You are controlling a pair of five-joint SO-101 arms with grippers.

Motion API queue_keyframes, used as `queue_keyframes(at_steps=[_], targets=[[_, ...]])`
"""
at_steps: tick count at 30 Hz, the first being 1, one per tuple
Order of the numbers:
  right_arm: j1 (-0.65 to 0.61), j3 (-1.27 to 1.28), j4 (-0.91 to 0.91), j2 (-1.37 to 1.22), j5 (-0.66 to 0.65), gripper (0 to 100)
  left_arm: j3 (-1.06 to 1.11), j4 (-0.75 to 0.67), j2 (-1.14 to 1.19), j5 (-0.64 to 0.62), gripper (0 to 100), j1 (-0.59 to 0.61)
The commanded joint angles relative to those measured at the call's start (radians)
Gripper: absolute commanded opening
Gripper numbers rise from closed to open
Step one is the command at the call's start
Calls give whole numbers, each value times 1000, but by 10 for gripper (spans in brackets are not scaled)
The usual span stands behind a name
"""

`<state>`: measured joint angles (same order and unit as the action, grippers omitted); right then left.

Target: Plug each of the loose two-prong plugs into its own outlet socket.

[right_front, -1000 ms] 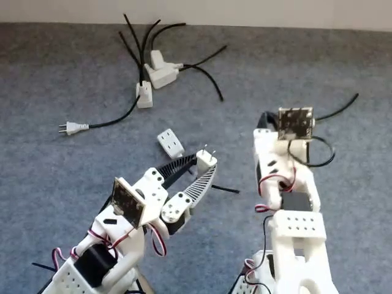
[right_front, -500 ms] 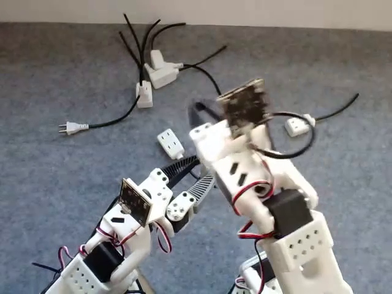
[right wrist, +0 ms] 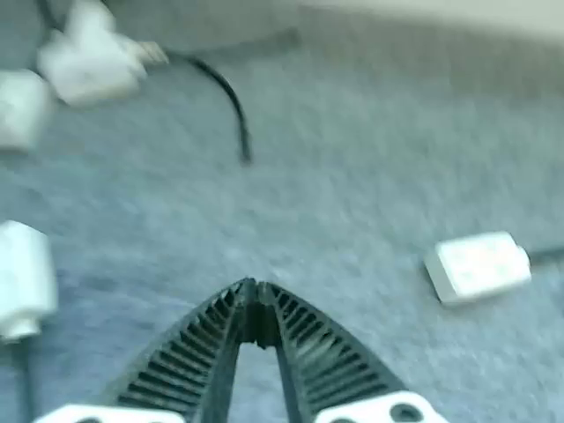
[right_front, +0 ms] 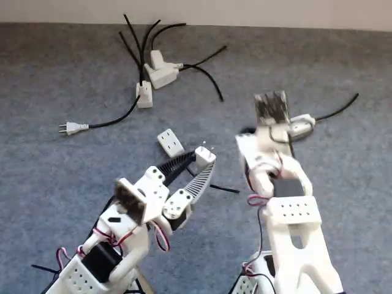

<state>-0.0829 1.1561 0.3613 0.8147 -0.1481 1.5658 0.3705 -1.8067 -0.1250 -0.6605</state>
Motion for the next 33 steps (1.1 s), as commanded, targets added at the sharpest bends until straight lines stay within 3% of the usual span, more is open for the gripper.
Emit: queue_keyframes(at_steps=[1, 7, 14, 19, 33], targets=[[90, 119, -171, 5, -87, 7, -44, -17, -5, 2, 6, 4], [105, -30, -130, 15, -130, 7, -31, -17, -5, 2, 6, 4], [-151, -634, 464, 15, -127, 7, -10, -17, -5, 2, 6, 4], [-354, -900, 750, 15, -132, 7, -10, -17, -5, 2, 6, 4], [-625, -941, 1055, 173, -127, 7, -10, -17, -5, 2, 6, 4]])
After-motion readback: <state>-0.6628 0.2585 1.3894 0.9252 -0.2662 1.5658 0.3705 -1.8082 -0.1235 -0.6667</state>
